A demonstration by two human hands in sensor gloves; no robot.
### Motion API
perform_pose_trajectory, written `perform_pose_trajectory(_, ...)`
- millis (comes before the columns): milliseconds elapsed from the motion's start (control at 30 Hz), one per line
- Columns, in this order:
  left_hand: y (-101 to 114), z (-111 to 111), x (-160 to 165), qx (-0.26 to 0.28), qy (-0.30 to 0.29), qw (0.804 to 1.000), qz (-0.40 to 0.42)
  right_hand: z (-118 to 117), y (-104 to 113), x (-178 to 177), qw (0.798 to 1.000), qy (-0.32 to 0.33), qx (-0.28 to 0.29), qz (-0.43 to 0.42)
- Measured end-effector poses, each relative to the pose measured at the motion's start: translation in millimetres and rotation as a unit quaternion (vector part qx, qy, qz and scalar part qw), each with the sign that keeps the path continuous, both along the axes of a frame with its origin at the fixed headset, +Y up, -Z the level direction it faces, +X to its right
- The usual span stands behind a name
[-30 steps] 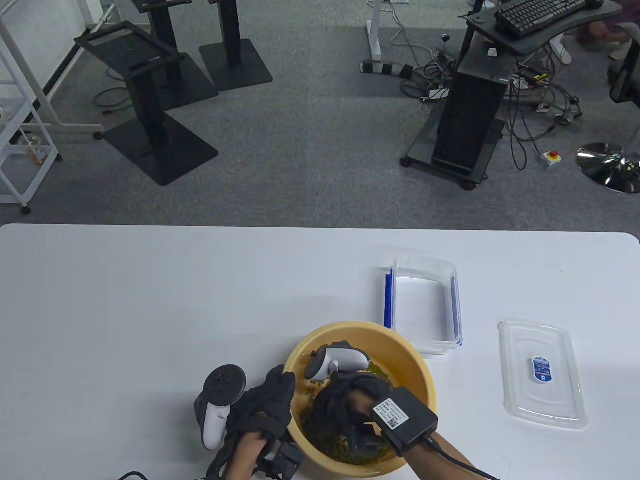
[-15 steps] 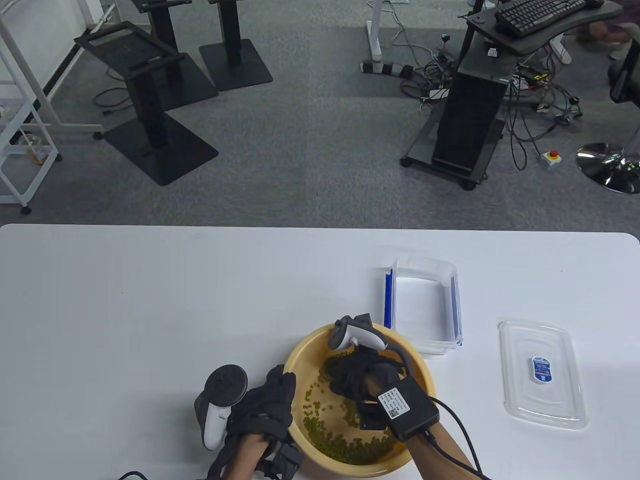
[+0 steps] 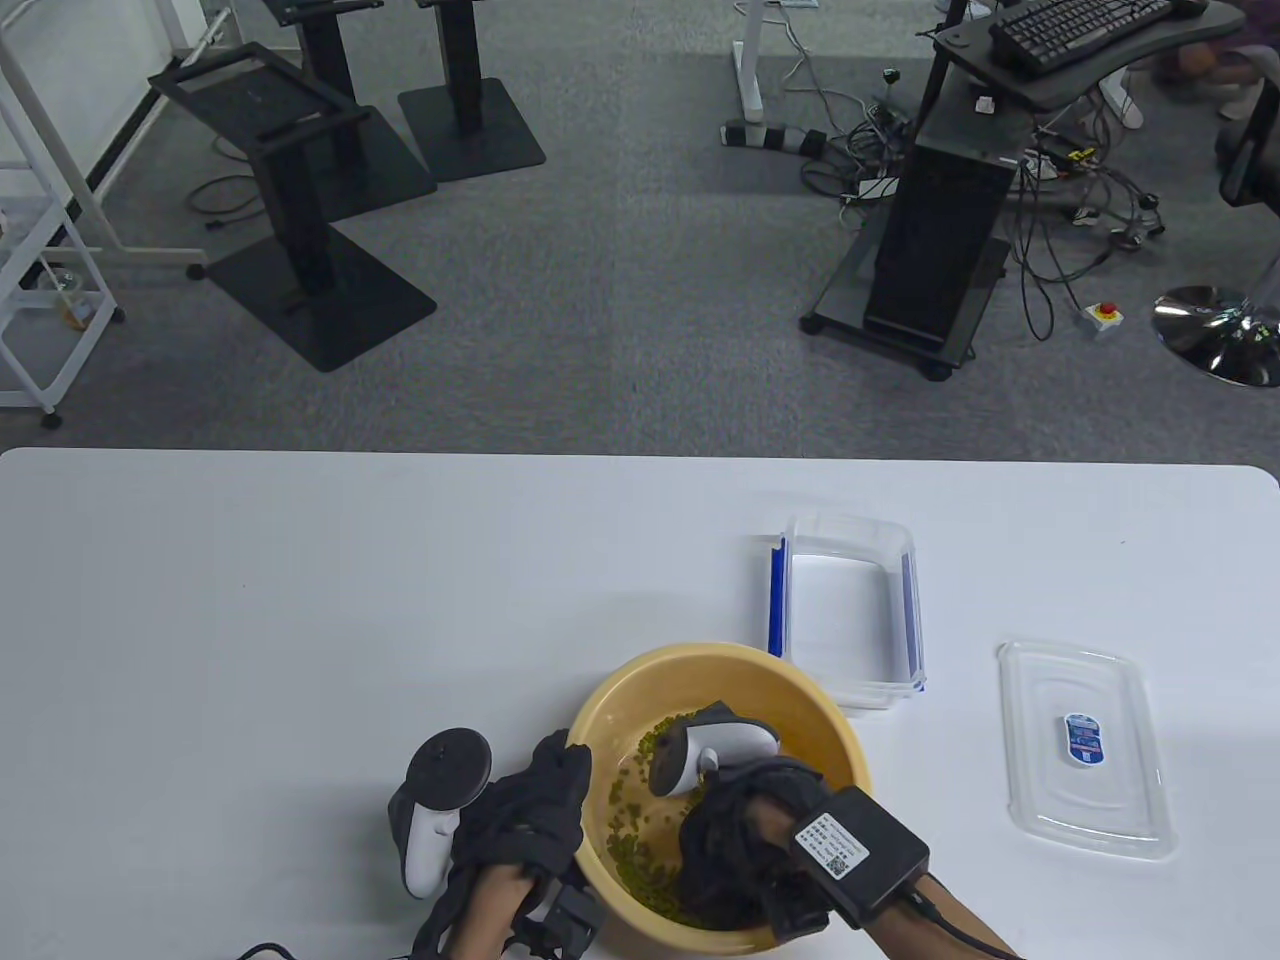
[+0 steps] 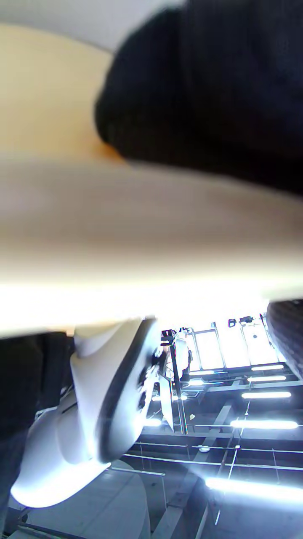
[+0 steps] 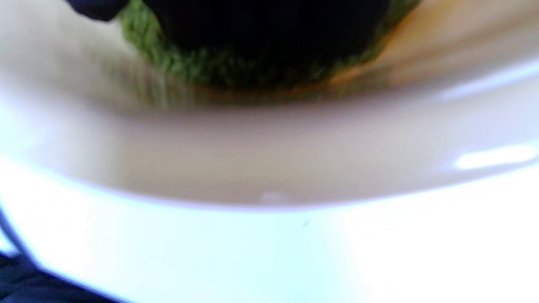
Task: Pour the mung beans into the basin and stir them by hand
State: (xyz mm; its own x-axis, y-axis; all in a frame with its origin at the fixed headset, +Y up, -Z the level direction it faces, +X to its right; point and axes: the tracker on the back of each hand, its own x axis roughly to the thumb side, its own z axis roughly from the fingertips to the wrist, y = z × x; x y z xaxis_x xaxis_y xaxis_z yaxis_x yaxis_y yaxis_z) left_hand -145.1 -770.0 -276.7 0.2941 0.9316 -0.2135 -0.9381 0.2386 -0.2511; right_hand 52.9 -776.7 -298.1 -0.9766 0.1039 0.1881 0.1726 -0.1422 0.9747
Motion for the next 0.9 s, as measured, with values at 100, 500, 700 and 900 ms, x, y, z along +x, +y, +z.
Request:
perform_pose_trajectory(100, -0.2, -0.2, 0.0, 0.0, -0.002, 1.0, 0.003, -5.7, 4.0, -17.1, 0.998, 0.027, 0.048, 0.0)
perform_pose_trajectory(500, -0.1, -0.2, -0.5, -0.006, -0.007, 1.0, 0.01, -69.7, 3.5, -6.9, 0.979, -0.094, 0.179, -0.005)
perform_pose_trajectory(700, -0.3, -0.1, -0.7, -0.007, -0.005, 1.0, 0.008, -77.6, 11.3, 30.8, 0.969, -0.085, 0.226, 0.045)
perform_pose_trajectory(900, -0.4, -0.4, -0.7, -0.008, -0.005, 1.0, 0.005, -52.3, 10.6, 52.4, 0.991, -0.084, 0.101, 0.039)
